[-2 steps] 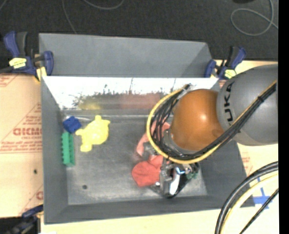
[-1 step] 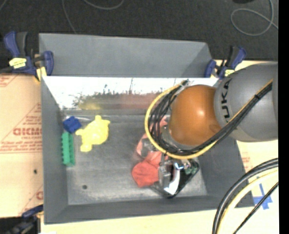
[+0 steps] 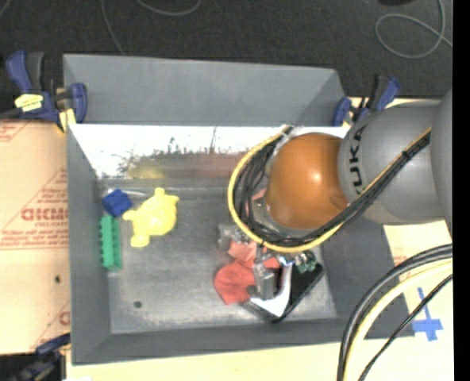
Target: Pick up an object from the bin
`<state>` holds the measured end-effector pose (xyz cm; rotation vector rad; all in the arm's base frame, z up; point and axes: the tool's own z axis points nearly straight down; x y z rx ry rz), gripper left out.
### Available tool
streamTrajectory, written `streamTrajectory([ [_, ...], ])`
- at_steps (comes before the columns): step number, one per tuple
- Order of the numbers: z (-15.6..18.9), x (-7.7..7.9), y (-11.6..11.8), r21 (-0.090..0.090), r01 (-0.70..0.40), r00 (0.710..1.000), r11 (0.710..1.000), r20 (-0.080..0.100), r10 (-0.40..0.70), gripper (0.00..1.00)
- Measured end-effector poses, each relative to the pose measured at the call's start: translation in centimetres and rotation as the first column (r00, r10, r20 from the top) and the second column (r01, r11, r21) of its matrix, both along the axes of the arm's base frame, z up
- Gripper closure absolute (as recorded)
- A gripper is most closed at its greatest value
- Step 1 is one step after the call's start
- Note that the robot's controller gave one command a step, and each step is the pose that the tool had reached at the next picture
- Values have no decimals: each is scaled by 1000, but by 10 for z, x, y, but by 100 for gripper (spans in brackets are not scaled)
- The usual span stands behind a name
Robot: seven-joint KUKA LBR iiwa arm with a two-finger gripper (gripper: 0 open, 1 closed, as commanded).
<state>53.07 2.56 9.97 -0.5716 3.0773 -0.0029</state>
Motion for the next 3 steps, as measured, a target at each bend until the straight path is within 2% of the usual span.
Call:
streamTrajectory([
  [1, -7, 0, -18, -2, -103, 995, 995, -1, 103, 100],
  [2, -7, 0, -18, -1, -102, 995, 995, -1, 102, 100],
  [3, 29, -1, -18, -2, -121, 993, 993, -11, 121, 100],
])
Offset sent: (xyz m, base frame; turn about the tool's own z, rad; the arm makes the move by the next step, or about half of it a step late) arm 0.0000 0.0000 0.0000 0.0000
